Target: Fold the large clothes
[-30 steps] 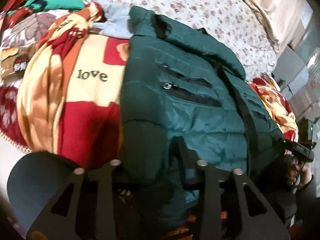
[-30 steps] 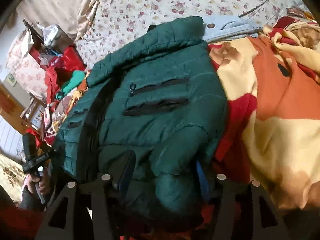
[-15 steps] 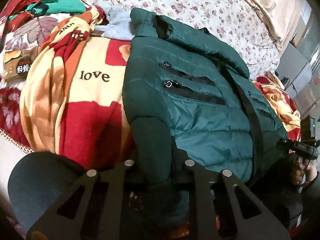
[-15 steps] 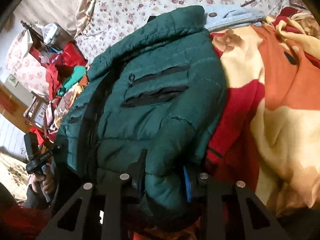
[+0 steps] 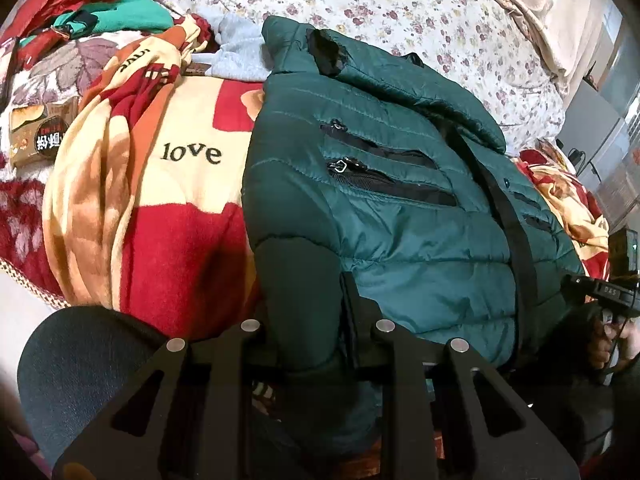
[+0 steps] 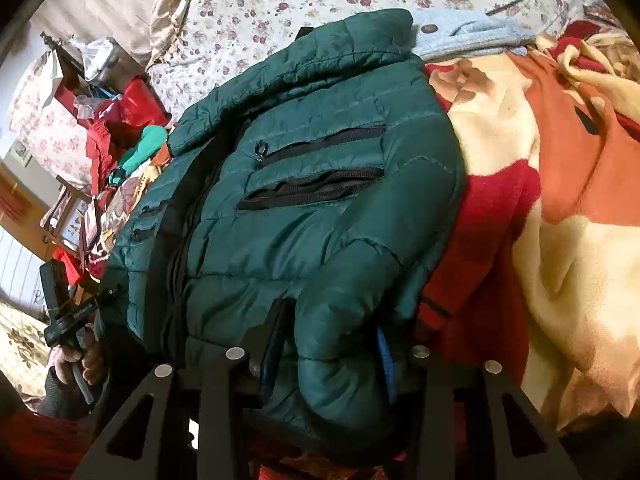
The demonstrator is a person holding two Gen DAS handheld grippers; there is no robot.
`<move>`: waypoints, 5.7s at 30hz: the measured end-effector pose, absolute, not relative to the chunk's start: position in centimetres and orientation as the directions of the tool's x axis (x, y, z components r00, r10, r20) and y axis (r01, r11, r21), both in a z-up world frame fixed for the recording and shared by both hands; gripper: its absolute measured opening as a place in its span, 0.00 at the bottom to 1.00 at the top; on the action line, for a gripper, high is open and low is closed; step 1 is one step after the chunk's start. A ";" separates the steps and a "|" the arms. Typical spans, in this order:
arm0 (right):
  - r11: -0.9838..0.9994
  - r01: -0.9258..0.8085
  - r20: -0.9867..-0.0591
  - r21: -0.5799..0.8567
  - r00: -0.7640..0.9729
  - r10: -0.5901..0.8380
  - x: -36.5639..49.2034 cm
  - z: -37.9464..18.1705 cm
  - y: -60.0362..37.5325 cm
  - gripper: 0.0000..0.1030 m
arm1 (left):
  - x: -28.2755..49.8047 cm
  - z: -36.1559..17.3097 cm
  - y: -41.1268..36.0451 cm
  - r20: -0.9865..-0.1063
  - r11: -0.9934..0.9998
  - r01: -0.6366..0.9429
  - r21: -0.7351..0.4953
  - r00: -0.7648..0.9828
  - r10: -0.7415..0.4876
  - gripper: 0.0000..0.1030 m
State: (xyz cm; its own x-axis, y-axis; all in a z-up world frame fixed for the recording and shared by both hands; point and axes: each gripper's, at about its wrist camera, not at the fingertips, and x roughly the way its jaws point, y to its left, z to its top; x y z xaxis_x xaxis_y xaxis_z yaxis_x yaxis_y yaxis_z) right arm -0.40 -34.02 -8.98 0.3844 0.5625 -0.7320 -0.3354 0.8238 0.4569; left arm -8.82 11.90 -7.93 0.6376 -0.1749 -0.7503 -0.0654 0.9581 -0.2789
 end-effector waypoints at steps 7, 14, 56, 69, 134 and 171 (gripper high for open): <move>0.842 -0.351 -0.740 0.411 0.411 0.532 -0.6 -8.9 -33.3 0.37 | -8.6 -8.1 11.7 -0.762 0.963 -0.080 -0.257 0.630 -0.150 0.23; 0.845 -0.349 -0.739 0.406 0.419 0.528 -0.5 -8.9 -33.3 0.37 | -8.5 -8.3 11.6 -0.767 0.965 -0.093 -0.246 0.627 -0.136 0.27; 0.853 -0.353 -0.747 0.385 0.423 0.513 -0.5 -9.0 -32.9 0.40 | -8.3 -8.4 12.0 -0.764 0.959 -0.103 -0.266 0.628 -0.145 0.36; 0.862 -0.374 -0.686 0.342 0.528 0.501 -2.3 -5.5 -33.8 0.17 | -9.9 -6.4 11.2 -0.722 0.964 -0.074 -0.254 0.677 -0.139 0.11; 0.951 -0.285 -0.404 0.116 0.862 0.308 28.4 6.1 -24.9 0.14 | 20.4 3.7 15.8 -0.574 0.957 -0.281 -0.077 0.797 0.188 0.12; 0.914 -0.306 -0.584 0.265 0.703 0.405 25.9 3.6 -24.6 0.37 | 18.9 4.1 17.5 -0.556 0.941 -0.314 -0.130 0.809 0.193 0.81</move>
